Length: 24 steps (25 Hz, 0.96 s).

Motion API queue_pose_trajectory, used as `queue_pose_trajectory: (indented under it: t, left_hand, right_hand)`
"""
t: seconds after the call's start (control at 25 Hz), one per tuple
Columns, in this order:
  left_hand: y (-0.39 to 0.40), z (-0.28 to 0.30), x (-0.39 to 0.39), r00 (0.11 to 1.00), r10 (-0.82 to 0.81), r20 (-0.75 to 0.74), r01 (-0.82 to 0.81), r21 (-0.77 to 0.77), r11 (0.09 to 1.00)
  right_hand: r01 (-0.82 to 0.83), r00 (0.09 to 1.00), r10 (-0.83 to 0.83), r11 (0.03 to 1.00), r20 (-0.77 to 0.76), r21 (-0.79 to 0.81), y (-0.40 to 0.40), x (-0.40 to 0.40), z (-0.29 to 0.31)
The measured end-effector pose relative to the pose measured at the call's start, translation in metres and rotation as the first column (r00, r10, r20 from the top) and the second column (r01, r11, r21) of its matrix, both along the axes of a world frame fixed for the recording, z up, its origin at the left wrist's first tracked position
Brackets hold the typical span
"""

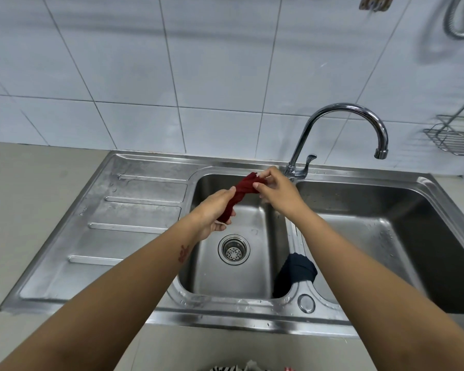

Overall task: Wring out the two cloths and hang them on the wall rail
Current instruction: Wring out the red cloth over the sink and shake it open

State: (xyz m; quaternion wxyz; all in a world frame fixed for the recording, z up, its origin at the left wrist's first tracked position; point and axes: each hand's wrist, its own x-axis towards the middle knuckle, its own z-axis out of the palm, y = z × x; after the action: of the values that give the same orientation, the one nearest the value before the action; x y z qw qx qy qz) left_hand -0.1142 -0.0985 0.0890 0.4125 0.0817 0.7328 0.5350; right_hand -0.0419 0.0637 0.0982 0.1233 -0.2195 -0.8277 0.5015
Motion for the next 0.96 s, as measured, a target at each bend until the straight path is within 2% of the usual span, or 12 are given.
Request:
queue_pose_trajectory:
  t: [0.12,0.24,0.36,0.4,0.52,0.56,0.68,0.8,0.88,0.96]
  left_hand:
    - [-0.002,-0.003,-0.001,0.973,-0.066,-0.221,0.055,-0.053,0.997]
    - [-0.002,-0.006,-0.005,0.889,-0.114,-0.444,0.074,-0.106,0.992]
    - [0.003,-0.003,-0.005,0.796,-0.244,-0.554,0.071,-0.314,0.947]
    - [0.004,0.000,-0.006,0.803,-0.254,-0.540,0.101,-0.296,0.950]
    - [0.006,0.009,-0.003,0.937,-0.119,-0.329,0.141,0.045,0.989]
    - [0.008,0.012,-0.003,0.945,-0.077,-0.319,0.117,0.110,0.987]
    - [0.012,0.016,-0.003,0.898,0.052,-0.437,0.032,0.183,0.983]
    - [0.016,0.017,-0.006,0.829,0.156,-0.536,-0.070,0.177,0.982]
    - [0.021,0.017,-0.006,0.783,0.163,-0.600,-0.102,0.135,0.986]
    - [0.025,0.018,-0.004,0.755,0.160,-0.635,-0.098,0.132,0.986]
  right_hand:
    - [0.015,1.000,-0.012,0.956,-0.012,0.294,0.005,-0.003,0.001]
    - [0.017,1.000,-0.013,0.947,-0.014,0.320,0.003,-0.003,0.004]
    - [-0.012,1.000,0.015,0.958,-0.011,0.285,-0.002,-0.002,0.005]
    - [-0.017,0.999,0.026,0.966,-0.031,0.258,-0.003,-0.002,0.007]
    - [-0.059,0.995,0.074,0.978,-0.067,0.202,-0.003,-0.006,0.017]
    - [-0.075,0.993,0.091,0.976,-0.069,0.206,-0.004,-0.007,0.019]
    - [-0.086,0.990,0.105,0.977,-0.090,0.193,-0.002,-0.008,0.024]
    - [-0.068,0.991,0.094,0.967,-0.095,0.246,-0.001,-0.006,0.024]
    - [-0.042,0.992,0.080,0.940,-0.096,0.340,-0.002,-0.004,0.023]
    - [-0.023,0.992,0.063,0.937,-0.106,0.348,-0.005,-0.002,0.024]
